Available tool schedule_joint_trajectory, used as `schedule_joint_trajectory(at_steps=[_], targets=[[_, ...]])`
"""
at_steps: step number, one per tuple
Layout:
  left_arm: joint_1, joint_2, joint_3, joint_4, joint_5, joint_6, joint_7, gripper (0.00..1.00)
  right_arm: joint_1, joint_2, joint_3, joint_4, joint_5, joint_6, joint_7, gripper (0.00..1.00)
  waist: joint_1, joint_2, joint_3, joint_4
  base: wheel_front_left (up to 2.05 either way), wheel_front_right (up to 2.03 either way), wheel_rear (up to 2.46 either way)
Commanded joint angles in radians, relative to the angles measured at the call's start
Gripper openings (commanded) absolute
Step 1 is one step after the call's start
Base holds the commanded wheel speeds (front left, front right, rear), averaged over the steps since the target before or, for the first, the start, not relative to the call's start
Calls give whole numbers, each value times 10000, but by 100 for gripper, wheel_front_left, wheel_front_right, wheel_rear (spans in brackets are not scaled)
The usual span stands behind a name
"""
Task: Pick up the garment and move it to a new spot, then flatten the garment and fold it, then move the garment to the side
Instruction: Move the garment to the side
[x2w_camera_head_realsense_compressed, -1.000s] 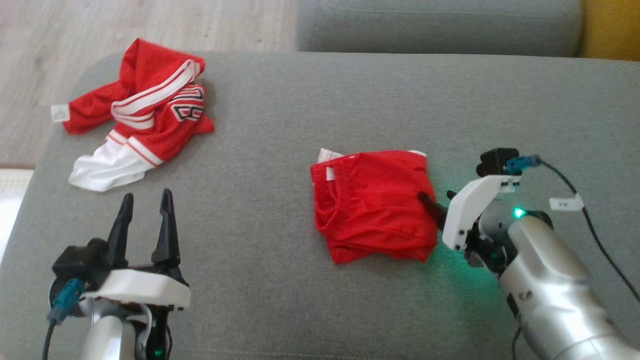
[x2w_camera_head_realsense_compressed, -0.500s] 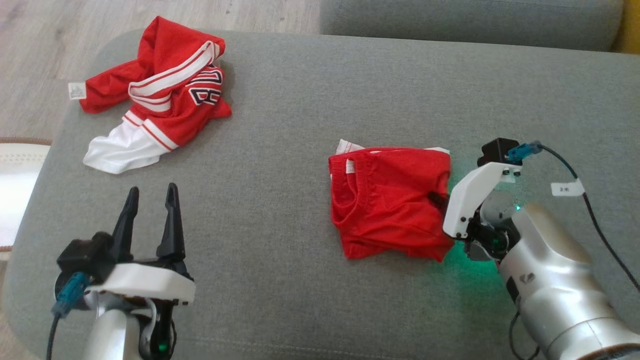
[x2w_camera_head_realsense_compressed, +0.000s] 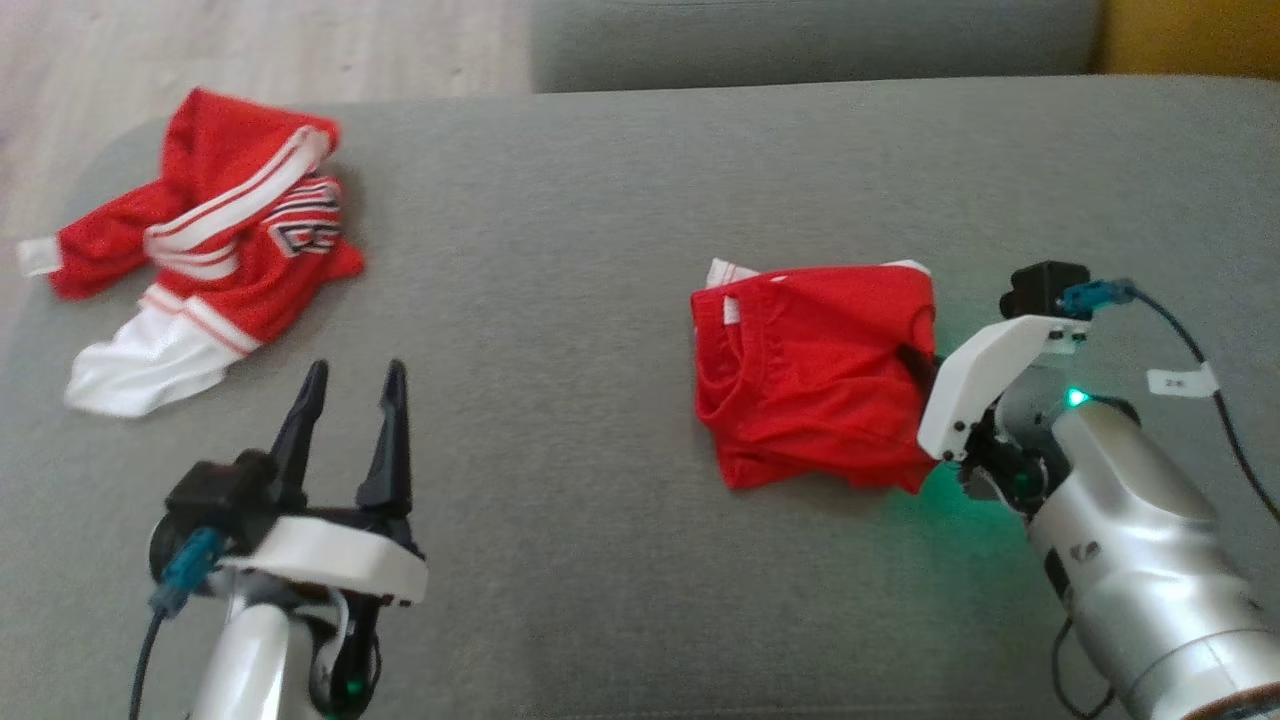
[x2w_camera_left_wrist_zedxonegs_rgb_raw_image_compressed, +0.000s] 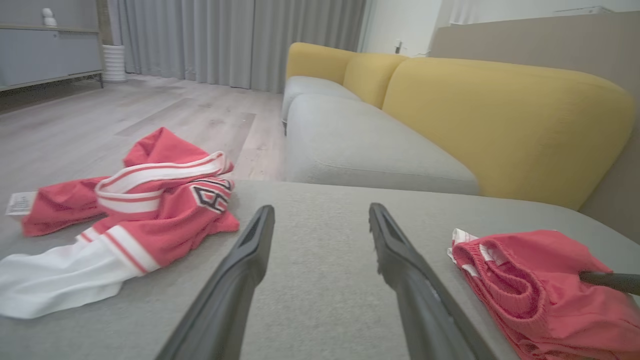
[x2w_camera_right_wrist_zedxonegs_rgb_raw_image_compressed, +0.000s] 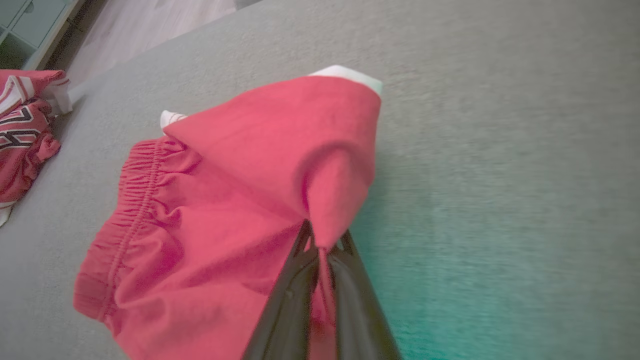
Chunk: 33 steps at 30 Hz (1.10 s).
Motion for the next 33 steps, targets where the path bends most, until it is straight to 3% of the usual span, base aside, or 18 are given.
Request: schedule_joint_trajectory(at_steps=[1, 10, 16, 21, 33], targets=[[-594, 80, 203, -283, 78, -35, -76, 100, -580, -76, 160, -361, 86, -7, -164, 0, 0, 0, -17, -508, 0, 0, 0], [-879, 100, -143, -183, 144, -101, -76, 100, -583, -156, 513, -827, 430, -7, -386, 0, 0, 0, 181, -2493, 0, 0, 0], [-1083, 120, -270, -210, 181, -119, -76, 100, -673, -149, 676, -1121, 703, -7, -616, 0, 0, 0, 517, -3354, 0, 0, 0], [-1272, 158, -339, -269, 218, -128, -76, 100, -1109, -370, 832, -1229, 649, -7, -725, 0, 0, 0, 994, -3367, 0, 0, 0], [-2184, 629, -683, -323, 199, -144, -76, 100, -3822, -1763, 769, -509, -210, -7, -682, 0, 0, 0, 3058, -2719, 0, 0, 0]])
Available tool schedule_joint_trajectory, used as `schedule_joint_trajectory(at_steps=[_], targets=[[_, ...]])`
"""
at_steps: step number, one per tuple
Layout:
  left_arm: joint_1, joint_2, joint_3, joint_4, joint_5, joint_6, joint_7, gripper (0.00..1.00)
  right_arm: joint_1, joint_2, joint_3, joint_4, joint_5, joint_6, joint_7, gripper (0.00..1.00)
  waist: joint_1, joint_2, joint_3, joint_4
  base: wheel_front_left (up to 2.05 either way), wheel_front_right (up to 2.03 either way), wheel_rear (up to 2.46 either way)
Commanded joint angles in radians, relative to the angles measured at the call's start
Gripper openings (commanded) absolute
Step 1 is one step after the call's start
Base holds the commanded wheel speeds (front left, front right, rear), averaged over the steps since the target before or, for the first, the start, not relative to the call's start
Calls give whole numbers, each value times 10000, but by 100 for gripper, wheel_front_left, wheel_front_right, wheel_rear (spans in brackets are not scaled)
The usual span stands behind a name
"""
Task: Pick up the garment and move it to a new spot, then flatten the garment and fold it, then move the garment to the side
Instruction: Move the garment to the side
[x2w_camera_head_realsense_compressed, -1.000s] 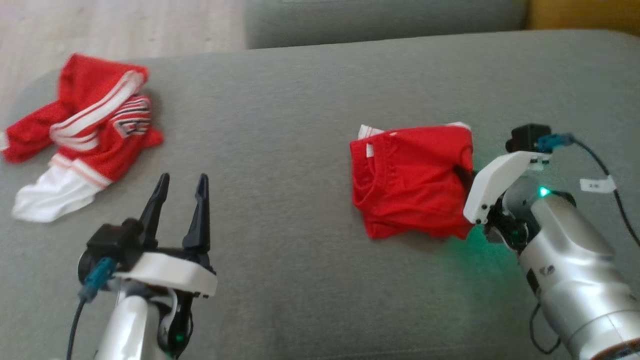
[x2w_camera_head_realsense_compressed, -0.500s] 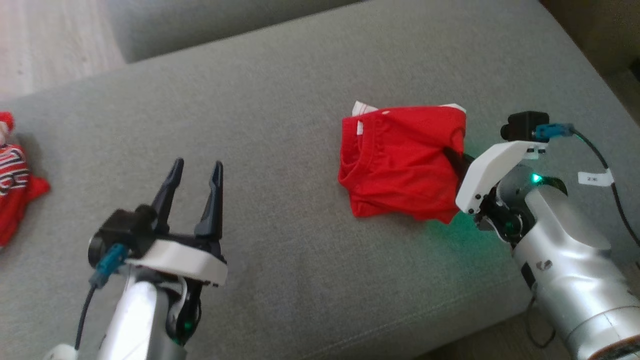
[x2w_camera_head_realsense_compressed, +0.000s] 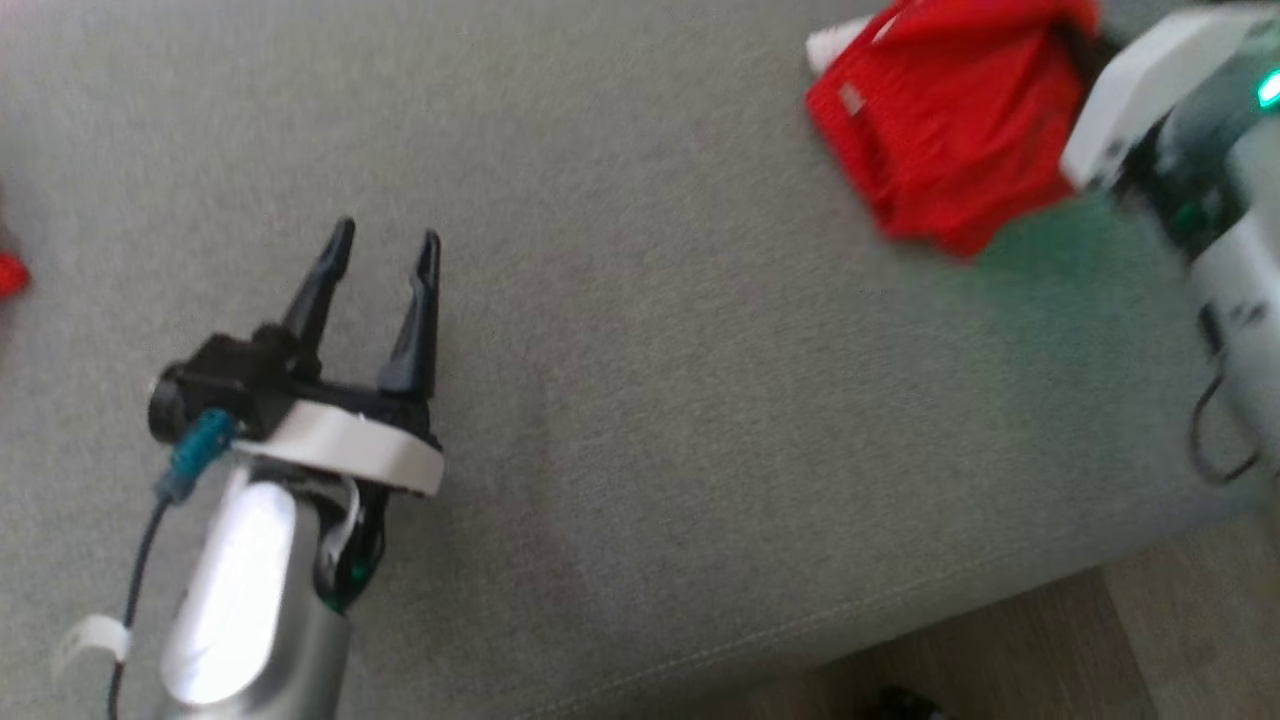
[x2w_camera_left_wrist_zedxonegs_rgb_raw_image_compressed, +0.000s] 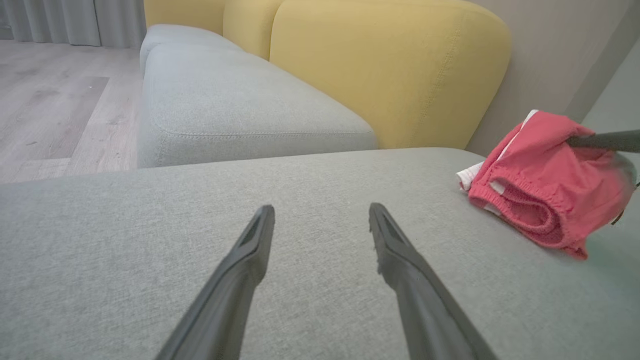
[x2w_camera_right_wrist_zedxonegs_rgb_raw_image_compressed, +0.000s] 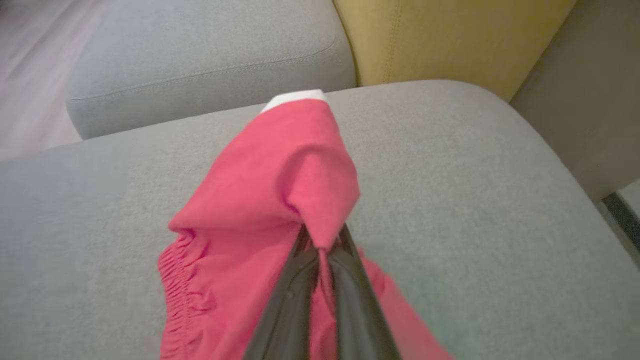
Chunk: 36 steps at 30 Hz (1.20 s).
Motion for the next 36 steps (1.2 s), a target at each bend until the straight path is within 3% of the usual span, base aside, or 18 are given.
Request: schedule_joint_trajectory(at_steps=[1, 9, 19, 21, 29, 36], targets=[[-387, 236, 256, -328, 30, -54, -61, 100, -481, -204, 23, -121, -134, -7, -49, 0, -2, 0, 694, 308, 0, 0, 0], [-916, 467, 90, -368, -38, -58, -61, 100, -2016, -862, -147, 1013, -847, -7, 150, 0, -2, 0, 1479, 438, 0, 0, 0], [-1002, 477, 58, -256, -119, -59, -61, 100, -2697, -749, -739, 2588, -1542, -7, -42, 0, -2, 0, 1458, 375, 0, 0, 0], [-1014, 462, 46, -240, -141, -59, -61, 100, -2738, -729, -858, 2703, -1623, -7, -314, 100, -2, 0, 1421, 394, 0, 0, 0], [-848, 359, 221, -220, -259, -58, -61, 100, -2677, -522, -795, 2747, -2209, -7, -1867, 100, -2, 0, 839, 514, 0, 0, 0], [-322, 148, 545, -258, -314, -10, -61, 100, -2012, -21, -517, 1989, -2278, -7, -3322, 100, -2, 0, -314, 757, 0, 0, 0]])
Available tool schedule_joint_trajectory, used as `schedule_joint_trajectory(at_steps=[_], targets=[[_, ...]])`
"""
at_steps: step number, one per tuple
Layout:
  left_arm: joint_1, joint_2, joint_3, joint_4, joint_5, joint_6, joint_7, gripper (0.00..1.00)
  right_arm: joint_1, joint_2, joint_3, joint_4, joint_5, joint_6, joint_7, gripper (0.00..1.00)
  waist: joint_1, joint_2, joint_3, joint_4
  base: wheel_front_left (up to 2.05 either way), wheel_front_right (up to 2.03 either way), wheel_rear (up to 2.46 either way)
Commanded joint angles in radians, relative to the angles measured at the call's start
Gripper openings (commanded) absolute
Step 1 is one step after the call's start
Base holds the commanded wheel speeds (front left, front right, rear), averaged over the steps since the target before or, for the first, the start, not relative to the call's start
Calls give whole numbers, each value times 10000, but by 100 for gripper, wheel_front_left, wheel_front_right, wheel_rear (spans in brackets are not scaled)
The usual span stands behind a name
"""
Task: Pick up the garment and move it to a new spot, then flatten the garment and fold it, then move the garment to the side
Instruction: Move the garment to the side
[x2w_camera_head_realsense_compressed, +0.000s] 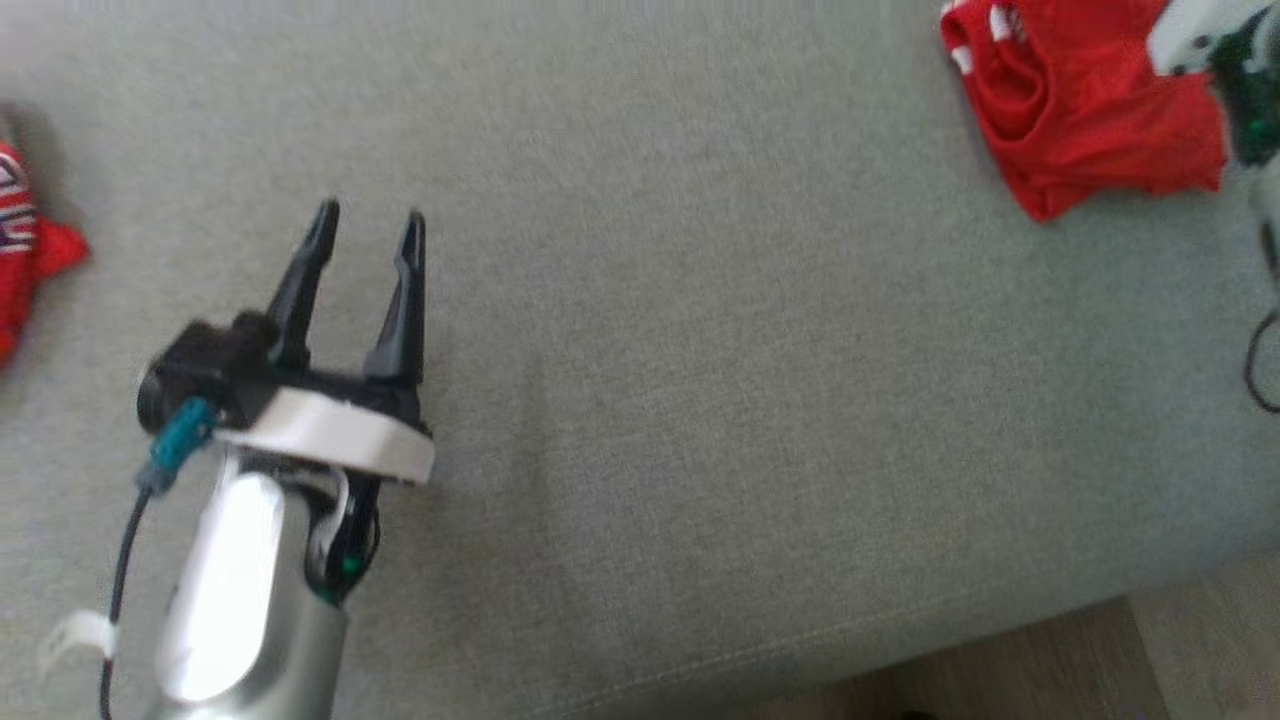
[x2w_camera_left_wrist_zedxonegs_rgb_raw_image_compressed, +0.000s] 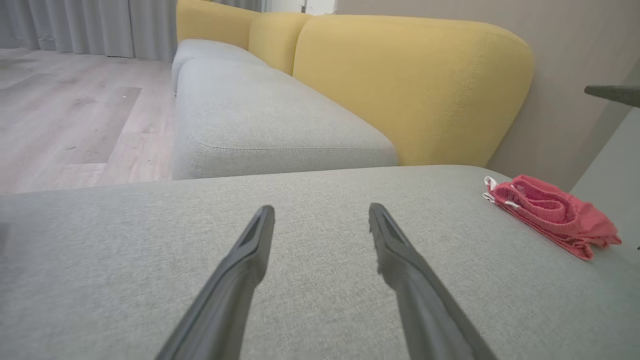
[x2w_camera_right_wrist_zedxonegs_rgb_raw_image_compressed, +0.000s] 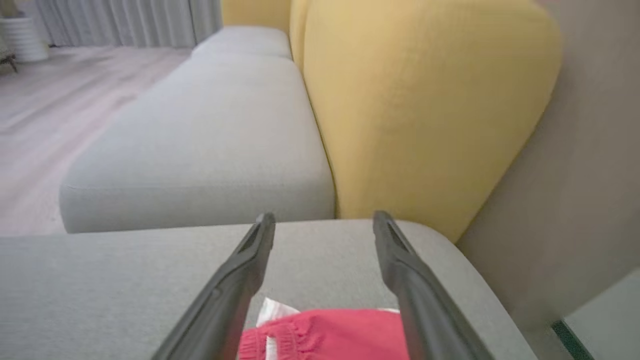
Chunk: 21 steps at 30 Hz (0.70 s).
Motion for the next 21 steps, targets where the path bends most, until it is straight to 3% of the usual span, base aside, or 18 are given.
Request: schedule_joint_trajectory(at_steps=[1, 14, 21], targets=[[160, 79, 450, -330, -97, 62, -59, 100, 305, 69, 153, -484, -19, -7, -279, 100, 0, 0, -605, 204, 0, 0, 0], [1406, -88, 1379, -518, -92, 331, -59, 100, 3502, 333, 580, -3314, 626, -7, -1176, 100, 0, 0, -2440, 990, 0, 0, 0], [2100, -113, 1919, -670, -4, 534, -59, 100, 6016, 163, -56, -5211, 522, -7, -1351, 100, 0, 0, -3053, 1537, 0, 0, 0]])
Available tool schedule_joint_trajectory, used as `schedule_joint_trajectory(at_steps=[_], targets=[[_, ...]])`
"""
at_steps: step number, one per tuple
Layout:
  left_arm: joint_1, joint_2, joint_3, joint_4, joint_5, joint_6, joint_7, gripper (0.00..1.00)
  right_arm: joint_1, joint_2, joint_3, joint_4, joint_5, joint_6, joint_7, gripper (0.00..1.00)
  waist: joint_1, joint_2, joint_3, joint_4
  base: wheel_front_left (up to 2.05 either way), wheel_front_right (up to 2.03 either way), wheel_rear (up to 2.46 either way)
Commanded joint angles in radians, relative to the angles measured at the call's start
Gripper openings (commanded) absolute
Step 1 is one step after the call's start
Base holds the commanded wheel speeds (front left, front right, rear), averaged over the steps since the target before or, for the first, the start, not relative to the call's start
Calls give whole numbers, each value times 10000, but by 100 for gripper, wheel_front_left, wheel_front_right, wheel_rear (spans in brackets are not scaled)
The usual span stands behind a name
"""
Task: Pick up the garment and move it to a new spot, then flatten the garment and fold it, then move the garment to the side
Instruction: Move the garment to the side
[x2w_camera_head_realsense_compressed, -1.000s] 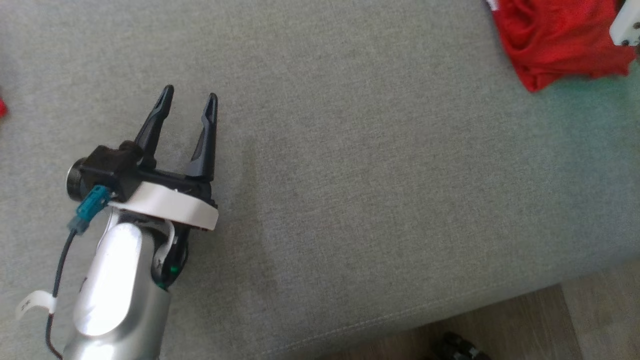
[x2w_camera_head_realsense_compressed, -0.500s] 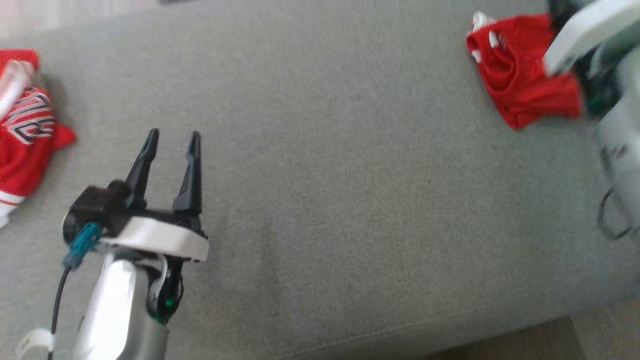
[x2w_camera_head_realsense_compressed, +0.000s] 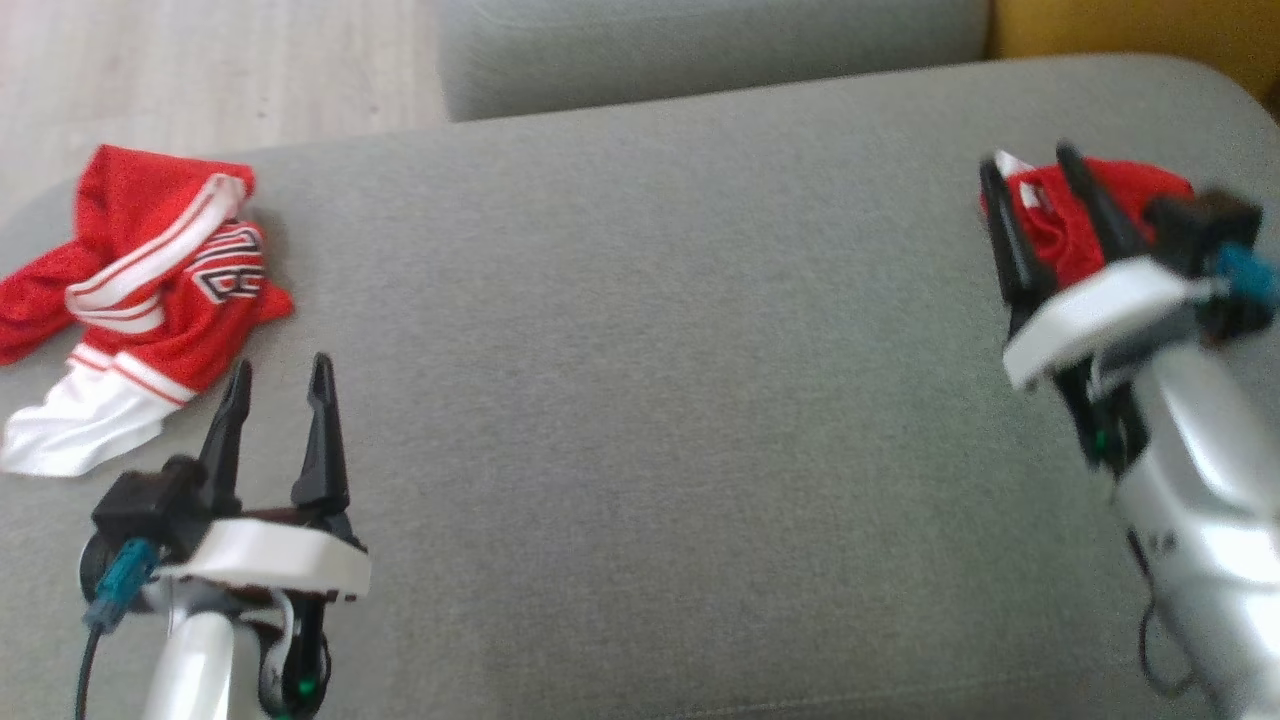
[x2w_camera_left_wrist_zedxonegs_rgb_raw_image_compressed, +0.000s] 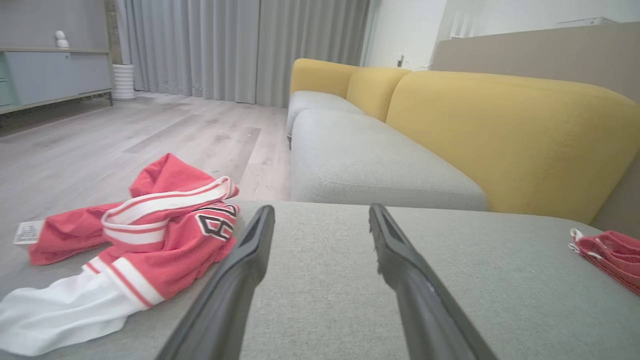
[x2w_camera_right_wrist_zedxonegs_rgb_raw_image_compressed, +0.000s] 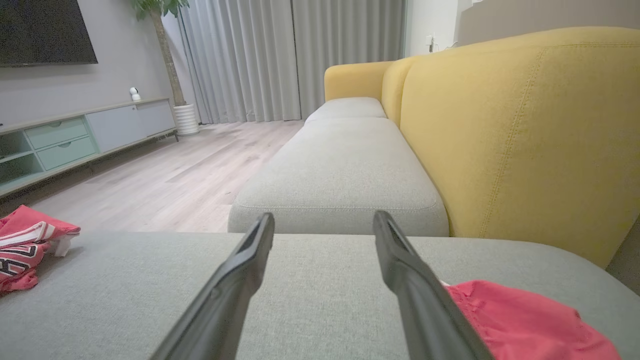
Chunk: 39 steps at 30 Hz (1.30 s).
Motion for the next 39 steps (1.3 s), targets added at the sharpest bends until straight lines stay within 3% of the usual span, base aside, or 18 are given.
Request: schedule_joint_trajectory(at_steps=[1, 15, 24, 39], targets=[[-152, 126, 447, -372, 18, 112, -59, 100, 431, -29, -163, -577, -114, -7, -148, 100, 1, -1, -246, 280, 0, 0, 0], [525, -18, 783, -565, 205, 229, -59, 100, 3567, 1041, -1560, -2626, -1444, -7, -409, 100, 1, -1, -560, 603, 0, 0, 0], [630, -90, 722, -739, 429, 230, -59, 100, 4295, 1533, -2093, -3297, -1952, -7, -500, 100, 1, -1, -565, 683, 0, 0, 0], [594, -135, 712, -718, 513, 203, -59, 100, 4669, 1814, -2434, -3973, -2337, -7, -308, 100, 1, -1, -575, 591, 0, 0, 0]])
